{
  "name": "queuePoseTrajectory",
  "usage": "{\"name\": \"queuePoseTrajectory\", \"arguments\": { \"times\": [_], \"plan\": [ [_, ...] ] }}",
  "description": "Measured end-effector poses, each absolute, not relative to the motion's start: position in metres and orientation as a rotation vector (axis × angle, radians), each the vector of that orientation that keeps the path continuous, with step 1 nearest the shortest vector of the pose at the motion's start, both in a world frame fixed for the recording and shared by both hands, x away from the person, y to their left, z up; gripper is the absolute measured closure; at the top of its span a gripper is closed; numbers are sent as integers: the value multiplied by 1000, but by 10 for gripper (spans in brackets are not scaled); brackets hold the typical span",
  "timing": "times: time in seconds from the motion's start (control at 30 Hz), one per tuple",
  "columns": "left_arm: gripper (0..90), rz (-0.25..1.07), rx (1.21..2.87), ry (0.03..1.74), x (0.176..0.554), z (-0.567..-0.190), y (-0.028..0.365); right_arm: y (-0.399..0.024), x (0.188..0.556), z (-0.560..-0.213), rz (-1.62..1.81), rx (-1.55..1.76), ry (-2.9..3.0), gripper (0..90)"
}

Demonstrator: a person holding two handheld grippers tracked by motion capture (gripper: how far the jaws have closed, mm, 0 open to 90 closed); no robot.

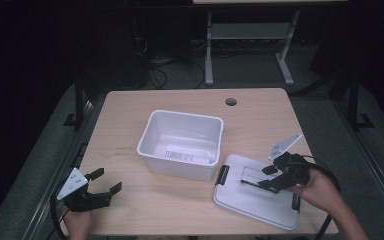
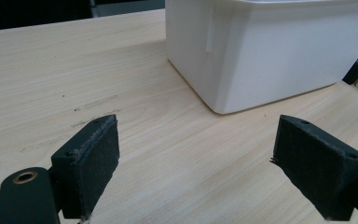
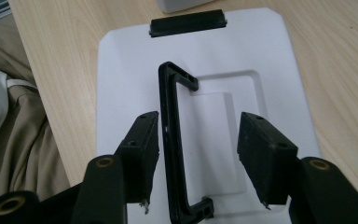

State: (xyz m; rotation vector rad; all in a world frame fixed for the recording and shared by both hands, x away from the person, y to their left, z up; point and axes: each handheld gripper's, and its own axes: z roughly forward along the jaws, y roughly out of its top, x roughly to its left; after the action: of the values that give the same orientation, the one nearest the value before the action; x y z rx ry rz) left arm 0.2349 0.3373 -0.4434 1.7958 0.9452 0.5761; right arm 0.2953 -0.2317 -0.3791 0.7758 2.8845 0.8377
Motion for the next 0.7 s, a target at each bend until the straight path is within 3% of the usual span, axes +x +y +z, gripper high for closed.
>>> {"name": "queuePoseTrajectory", "arguments": {
  "times": [0.33, 0.7],
  "plan": [
    [136, 576, 1796, 947, 235, -444, 338, -228, 292, -396, 815, 744, 2934, 485],
    [136, 577, 1791, 948, 235, -444, 338, -226, 295, -401, 774, 723, 2946, 624]
  ]
}}
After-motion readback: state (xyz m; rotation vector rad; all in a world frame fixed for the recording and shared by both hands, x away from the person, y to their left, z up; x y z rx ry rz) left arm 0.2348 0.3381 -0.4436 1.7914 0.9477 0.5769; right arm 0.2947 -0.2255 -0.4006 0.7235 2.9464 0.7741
